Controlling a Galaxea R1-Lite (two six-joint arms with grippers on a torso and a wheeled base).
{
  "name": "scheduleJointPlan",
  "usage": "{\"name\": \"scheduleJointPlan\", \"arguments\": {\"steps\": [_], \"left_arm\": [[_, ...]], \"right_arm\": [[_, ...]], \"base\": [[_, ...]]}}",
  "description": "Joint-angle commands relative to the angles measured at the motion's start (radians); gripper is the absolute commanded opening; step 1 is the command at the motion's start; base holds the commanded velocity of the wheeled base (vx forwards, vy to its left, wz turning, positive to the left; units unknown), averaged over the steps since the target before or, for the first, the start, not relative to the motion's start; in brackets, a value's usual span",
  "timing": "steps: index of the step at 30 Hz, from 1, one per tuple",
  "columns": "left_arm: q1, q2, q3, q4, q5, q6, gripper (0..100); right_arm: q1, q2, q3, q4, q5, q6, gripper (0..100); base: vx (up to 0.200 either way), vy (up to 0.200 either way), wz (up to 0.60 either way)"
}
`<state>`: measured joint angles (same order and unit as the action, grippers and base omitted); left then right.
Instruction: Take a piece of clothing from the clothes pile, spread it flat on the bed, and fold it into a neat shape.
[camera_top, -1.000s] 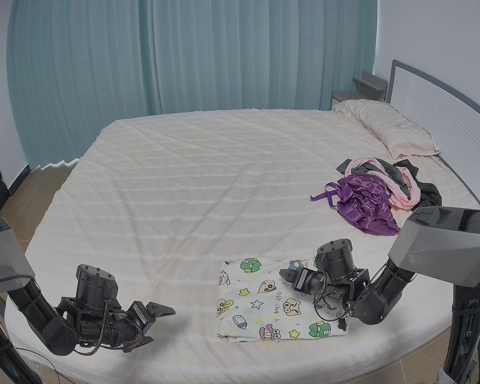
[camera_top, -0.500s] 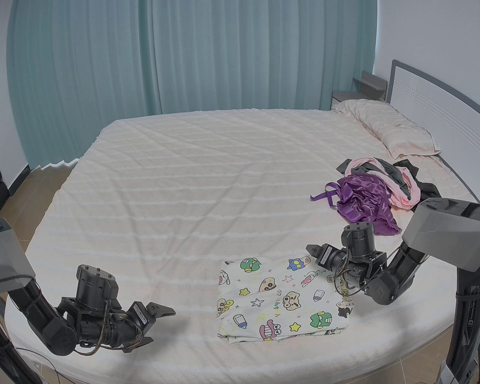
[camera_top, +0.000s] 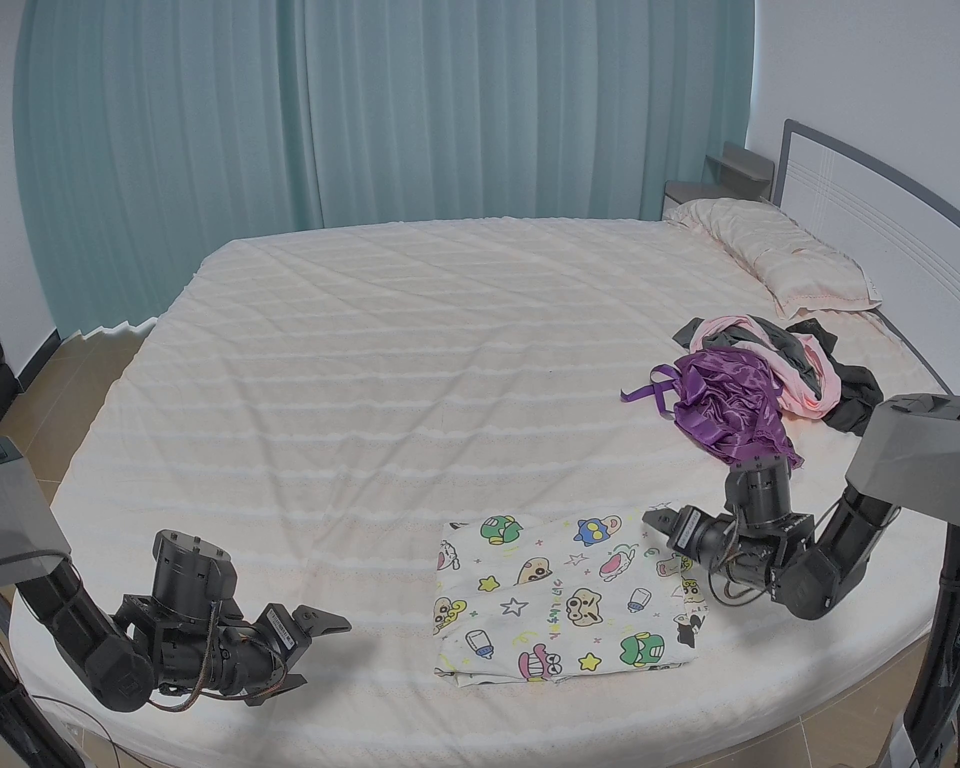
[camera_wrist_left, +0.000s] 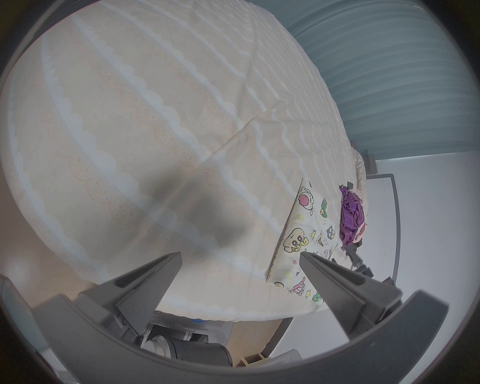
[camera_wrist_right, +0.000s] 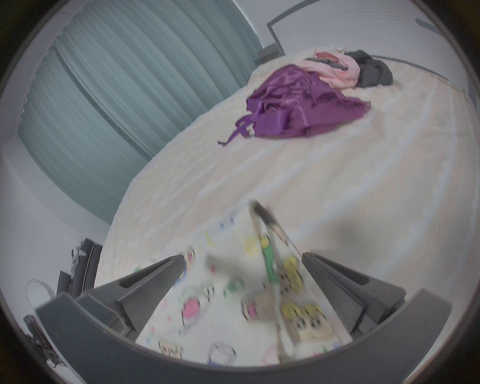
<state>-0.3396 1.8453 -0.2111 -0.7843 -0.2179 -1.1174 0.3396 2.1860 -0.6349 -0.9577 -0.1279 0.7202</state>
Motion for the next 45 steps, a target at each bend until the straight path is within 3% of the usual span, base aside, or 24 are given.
{"name": "scheduleJointPlan", "arguments": {"steps": [1, 9, 21, 22, 45], "left_arm": [[-0.001, 0.002, -0.001, -0.001, 0.000, -0.001, 100], [0.001, -0.005, 0.004, -0.004, 0.000, -0.004, 100], [0.001, -0.003, 0.010, -0.007, 0.003, -0.002, 100], [0.001, -0.001, 0.010, -0.007, 0.006, -0.002, 100], [0.001, -0.001, 0.012, -0.007, 0.006, -0.002, 100]], "right_arm": [[0.016, -0.126, 0.210, -0.001, 0.096, -0.004, 100], [0.065, -0.172, 0.363, -0.001, 0.186, 0.004, 100], [0.101, -0.181, 0.366, -0.001, 0.186, 0.005, 100], [0.102, -0.184, 0.368, 0.000, 0.186, 0.005, 0], [0.056, -0.287, 0.471, 0.019, 0.172, -0.010, 0]], "base": [[0.000, 0.000, 0.00], [0.000, 0.000, 0.00], [0.000, 0.000, 0.00], [0.000, 0.000, 0.00], [0.000, 0.000, 0.00]]}}
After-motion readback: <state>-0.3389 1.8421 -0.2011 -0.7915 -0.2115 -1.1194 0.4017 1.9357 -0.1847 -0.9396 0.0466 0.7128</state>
